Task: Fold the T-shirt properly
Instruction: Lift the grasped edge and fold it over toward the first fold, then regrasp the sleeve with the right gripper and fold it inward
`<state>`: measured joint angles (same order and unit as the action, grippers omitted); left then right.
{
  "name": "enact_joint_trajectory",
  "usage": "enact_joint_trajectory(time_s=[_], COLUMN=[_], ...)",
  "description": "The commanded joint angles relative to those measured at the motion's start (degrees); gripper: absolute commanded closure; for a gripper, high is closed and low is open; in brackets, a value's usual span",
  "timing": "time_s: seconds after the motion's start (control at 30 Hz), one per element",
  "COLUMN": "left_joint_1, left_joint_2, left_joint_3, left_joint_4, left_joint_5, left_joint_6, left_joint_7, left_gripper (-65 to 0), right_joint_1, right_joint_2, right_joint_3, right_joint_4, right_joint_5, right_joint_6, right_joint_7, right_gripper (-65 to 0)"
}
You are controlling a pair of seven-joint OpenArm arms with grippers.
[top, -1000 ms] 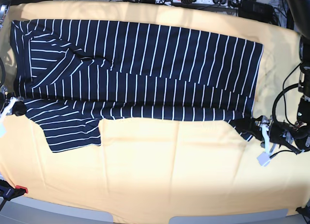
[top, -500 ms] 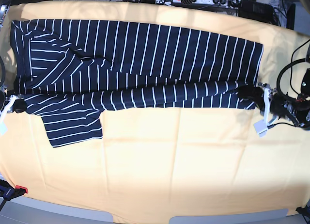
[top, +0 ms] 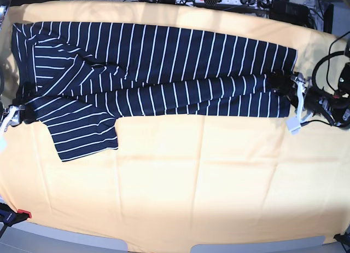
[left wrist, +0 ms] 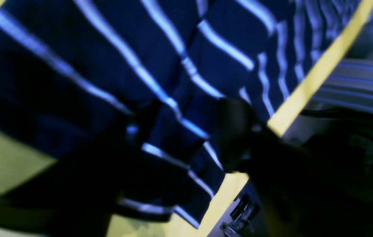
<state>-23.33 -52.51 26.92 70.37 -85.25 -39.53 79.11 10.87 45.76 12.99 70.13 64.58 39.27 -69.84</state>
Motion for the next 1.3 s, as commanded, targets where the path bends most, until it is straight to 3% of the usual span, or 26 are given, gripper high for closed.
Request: enact_joint_trajectory(time_s=[0.0,0.1,0.17,0.37,0.6,0.67,0.87,1.0,1.03,1.1,1.27], left_joint_1=[-0.44,0.55,1.27,1.88,1.9,1.9,1.9,1.88,1.88,1.88,1.88], left_joint_2=[-0.79,-0.83,-0.81,-0.83,-0.83,-0.87,-0.83,-0.83,-0.81,-0.81,-0.83], left_joint_3=[-0.7,-0.7,-0.7,-0.7,-0.7,-0.7,-0.7,-0.7,-0.7,-0.7,-0.7], left_joint_4=[0.44,0.44,0.44,0.44,0.44,0.44,0.44,0.44,0.44,0.46,0.46], left_joint_5=[0.25,0.25,0.25,0.25,0.25,0.25,0.25,0.25,0.25,0.25,0.25], left_joint_6=[-0.47,-0.47,-0.47,-0.47,-0.47,-0.47,-0.47,-0.47,-0.47,-0.47,-0.47], left_joint_7=[-0.26,-1.53,-1.53,-2.4,-2.36,-2.32,-2.36,-2.38,-2.38,-2.38,-2.4], left_gripper=[-34.3,-34.3,-34.3,-34.3,-34.3,-34.3,-34.3,-34.3,-34.3,-34.3,-34.3], right_joint_1=[2.12,3.43,3.39,3.41,3.43,3.43,3.43,3.5,3.63,4.22,7.85], right_joint_2=[2.36,2.34,1.05,-8.63,-15.82,-16.7,-18.58,-20.59,-21.16,-21.59,-20.28], right_joint_3=[0.57,0.57,0.57,0.57,0.57,0.57,0.57,0.57,0.57,0.57,0.57], right_joint_4=[1.44,2.16,2.12,1.79,-5.07,-7.39,-8.61,-8.59,-8.59,-8.59,-8.24], right_joint_5=[3.26,8.17,7.69,-12.22,-21.16,-21.33,-20.06,-16.7,-15.32,-11.89,-6.99], right_joint_6=[0.73,0.73,0.73,0.17,-5.62,-6.93,-6.8,-0.9,0.73,0.73,0.73], right_joint_7=[1.25,1.73,4.61,15.85,21.77,22.12,22.45,19.71,18.27,14.95,10.4], right_gripper=[-40.5,-40.5,-40.5,-40.5,-40.5,-40.5,-40.5,-39.7,-37.7,-30.7,-0.2])
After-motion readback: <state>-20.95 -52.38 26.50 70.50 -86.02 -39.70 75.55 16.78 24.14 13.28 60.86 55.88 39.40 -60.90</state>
